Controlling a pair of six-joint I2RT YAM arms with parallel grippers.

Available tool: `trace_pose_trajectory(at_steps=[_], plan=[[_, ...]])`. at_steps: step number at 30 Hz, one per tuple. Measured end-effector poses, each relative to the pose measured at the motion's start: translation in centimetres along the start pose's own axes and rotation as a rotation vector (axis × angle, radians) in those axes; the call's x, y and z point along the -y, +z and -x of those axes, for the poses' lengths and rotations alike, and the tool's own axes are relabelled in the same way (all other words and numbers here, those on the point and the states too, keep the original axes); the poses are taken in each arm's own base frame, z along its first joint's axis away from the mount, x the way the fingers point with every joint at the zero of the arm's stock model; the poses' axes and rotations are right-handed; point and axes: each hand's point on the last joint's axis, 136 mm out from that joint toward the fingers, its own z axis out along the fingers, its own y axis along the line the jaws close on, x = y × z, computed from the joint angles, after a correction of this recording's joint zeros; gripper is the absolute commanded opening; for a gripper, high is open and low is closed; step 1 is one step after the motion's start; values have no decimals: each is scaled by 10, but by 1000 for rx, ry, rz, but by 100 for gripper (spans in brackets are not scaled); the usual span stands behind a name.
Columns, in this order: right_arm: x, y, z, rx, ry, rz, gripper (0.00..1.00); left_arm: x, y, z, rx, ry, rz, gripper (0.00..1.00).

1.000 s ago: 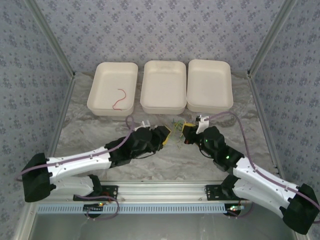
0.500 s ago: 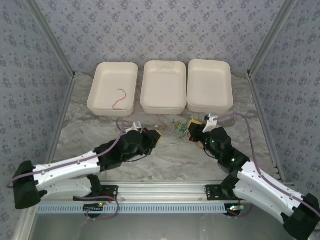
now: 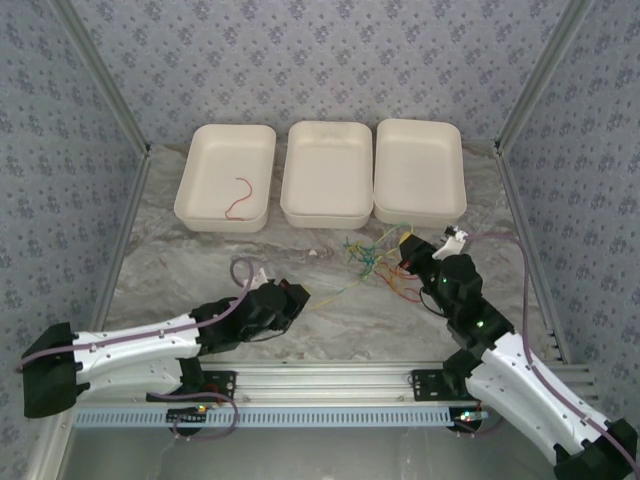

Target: Untangle the cables

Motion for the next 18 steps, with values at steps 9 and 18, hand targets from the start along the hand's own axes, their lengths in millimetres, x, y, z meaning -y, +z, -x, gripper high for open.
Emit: trace_pose_trajectory(at_steps=[9,18], plan=[[6,-3,12,34,123,1,0,-24,11,-8,6,27,64,0],[6,3,6,-26,89,17,0,-33,21,-17,-3,60,91,33]])
